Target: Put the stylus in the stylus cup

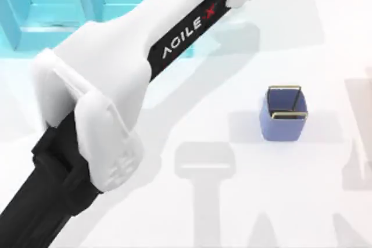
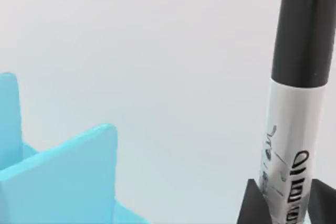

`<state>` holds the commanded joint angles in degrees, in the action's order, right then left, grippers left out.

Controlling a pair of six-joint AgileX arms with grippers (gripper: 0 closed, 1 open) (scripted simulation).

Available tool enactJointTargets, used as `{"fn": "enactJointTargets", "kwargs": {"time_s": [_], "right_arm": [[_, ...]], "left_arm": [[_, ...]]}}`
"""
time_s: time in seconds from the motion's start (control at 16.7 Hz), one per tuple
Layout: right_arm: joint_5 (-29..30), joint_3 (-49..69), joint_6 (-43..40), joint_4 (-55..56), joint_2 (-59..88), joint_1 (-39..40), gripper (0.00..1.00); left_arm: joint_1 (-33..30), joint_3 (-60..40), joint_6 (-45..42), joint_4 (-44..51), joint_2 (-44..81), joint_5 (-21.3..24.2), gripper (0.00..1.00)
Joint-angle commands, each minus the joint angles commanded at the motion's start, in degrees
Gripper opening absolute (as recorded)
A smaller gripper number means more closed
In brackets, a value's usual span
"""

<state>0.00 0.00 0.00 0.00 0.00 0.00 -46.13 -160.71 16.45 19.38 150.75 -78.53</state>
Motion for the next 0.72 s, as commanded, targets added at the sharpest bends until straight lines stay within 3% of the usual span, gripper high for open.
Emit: {"fn": "enactJointTargets", "kwargs": {"time_s": [0.18, 0.36, 0.72], "right_arm": [[0.0, 0.0, 0.0, 0.0, 0.0, 0.0, 1.0], [0.0, 0.0, 0.0, 0.0, 0.0, 0.0, 1.0], [0.0, 0.0, 0.0, 0.0, 0.0, 0.0, 1.0]], "left_arm": [[-9.32, -17.19, -6.66, -3.23, 14.55, -9.92, 0.0], [-16.92, -29.34, -12.12, -5.38, 26.08, -16.61, 0.0], [-23.03, -37.46, -16.59, -6.66, 34.8, -20.3, 0.0]]}}
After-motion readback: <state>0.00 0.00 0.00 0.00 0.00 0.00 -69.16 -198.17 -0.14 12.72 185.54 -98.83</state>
